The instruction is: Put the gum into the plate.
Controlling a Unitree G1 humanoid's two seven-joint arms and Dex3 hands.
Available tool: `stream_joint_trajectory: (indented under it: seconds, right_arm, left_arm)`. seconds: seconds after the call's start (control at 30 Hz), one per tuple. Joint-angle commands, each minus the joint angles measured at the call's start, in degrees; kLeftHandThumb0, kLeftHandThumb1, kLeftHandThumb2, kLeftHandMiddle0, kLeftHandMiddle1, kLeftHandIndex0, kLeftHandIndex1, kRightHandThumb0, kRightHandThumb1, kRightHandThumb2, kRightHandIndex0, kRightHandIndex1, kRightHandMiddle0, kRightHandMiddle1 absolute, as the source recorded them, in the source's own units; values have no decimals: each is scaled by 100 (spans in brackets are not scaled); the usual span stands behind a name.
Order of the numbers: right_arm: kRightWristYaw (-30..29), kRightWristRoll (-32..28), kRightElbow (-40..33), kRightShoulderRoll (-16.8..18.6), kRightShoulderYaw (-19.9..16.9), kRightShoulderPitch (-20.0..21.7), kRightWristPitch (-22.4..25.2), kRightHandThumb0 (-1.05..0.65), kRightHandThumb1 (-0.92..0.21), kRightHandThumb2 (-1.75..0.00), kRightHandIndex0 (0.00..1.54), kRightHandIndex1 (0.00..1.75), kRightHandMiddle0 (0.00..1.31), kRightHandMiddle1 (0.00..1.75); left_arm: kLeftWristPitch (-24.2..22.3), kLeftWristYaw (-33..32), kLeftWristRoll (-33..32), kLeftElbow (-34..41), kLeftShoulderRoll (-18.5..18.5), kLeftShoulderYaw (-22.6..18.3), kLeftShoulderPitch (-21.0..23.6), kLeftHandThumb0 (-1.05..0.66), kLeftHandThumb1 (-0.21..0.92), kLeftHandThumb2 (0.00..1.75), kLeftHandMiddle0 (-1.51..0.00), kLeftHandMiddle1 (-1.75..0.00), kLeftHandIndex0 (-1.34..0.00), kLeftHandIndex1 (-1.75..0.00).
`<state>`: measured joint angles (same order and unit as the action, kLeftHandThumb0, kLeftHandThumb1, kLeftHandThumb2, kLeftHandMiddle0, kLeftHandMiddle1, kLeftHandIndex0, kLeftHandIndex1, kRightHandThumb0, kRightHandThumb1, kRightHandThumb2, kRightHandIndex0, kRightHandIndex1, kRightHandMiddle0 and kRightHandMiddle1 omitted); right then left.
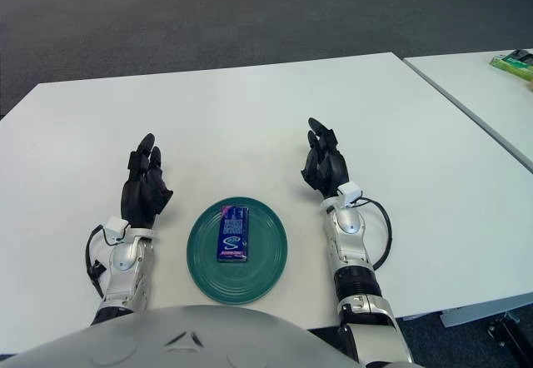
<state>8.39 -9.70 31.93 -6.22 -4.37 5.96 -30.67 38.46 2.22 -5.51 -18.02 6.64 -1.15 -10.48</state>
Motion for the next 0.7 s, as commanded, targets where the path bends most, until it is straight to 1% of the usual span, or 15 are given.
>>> stream_joint_trajectory:
  seconds: [0.0, 0.17, 0.43, 0.67]
  right_arm:
    - [-87, 36, 352, 201, -56, -411, 201, -76, -92, -94, 12, 0, 0, 44]
    - [-158, 193, 320, 220, -34, -445, 286, -76, -92, -95, 11, 0, 0, 40]
    - [-156, 447, 428, 199, 21, -445, 288, -78, -92, -97, 8, 0, 0, 31]
    - [-171, 580, 398, 256, 85, -500, 264, -80, -92, -99, 7, 0, 0, 23]
  left_arm:
    - [-182, 33, -101, -459, 84, -40, -782, -91, 92, 99, -11, 0, 0, -41]
    - [-334, 171, -205, -379, 77, -14, -806, -91, 92, 99, -12, 0, 0, -40]
    - [-550, 238, -183, -269, 73, -12, -843, -91, 92, 98, -10, 0, 0, -36]
    - [-589, 85, 35, -244, 58, -14, -852, -92, 92, 97, -7, 0, 0, -28]
